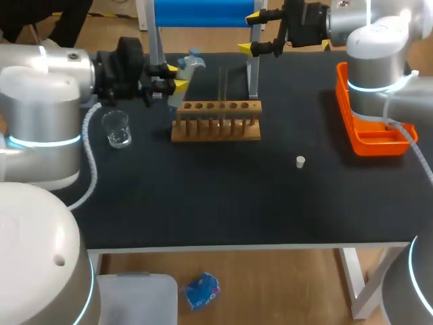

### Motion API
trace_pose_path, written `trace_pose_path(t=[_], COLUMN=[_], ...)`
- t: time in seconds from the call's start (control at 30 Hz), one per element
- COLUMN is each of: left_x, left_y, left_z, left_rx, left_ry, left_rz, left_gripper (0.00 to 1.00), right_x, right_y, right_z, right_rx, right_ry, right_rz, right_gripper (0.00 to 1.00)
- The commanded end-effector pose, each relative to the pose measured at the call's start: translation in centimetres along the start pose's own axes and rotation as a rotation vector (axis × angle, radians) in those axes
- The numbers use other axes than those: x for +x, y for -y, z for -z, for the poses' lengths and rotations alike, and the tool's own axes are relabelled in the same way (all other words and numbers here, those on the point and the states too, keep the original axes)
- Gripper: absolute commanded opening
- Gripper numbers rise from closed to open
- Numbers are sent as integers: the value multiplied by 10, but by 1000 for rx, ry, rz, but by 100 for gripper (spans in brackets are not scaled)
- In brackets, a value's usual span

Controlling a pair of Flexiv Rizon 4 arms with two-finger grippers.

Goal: Invert the test tube, pick up the pipette, mount the tip to pipette, aspirate from beaker and dispense into the tube, eject the tip, return the pipette, and cap with the stopper.

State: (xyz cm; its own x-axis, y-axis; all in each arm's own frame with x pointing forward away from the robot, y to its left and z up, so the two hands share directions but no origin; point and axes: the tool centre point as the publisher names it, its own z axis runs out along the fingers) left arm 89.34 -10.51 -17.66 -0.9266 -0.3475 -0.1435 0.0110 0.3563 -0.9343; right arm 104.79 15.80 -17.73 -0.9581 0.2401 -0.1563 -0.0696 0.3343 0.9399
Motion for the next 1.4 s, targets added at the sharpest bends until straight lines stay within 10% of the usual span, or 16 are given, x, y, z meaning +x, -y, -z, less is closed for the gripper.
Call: trace_pose_path(t=[0.03,0.43,0.87,1.4], left_x=[3,3,-94,-161], left_y=[-1,-1,20,8], left_z=[19,19,2,-27], left_rx=[11,11,-38,-91], left_ry=[2,2,283,439], left_rz=[-1,-1,91,238], left_gripper=[0,0,0,0], right_x=[0,0,0,0], right_y=[0,0,0,0], right_z=[1,1,1,1], right_rx=[1,1,1,1], right_ry=[-3,-3,-3,-3], right_rz=[0,0,0,0], right_gripper=[100,100,100,100])
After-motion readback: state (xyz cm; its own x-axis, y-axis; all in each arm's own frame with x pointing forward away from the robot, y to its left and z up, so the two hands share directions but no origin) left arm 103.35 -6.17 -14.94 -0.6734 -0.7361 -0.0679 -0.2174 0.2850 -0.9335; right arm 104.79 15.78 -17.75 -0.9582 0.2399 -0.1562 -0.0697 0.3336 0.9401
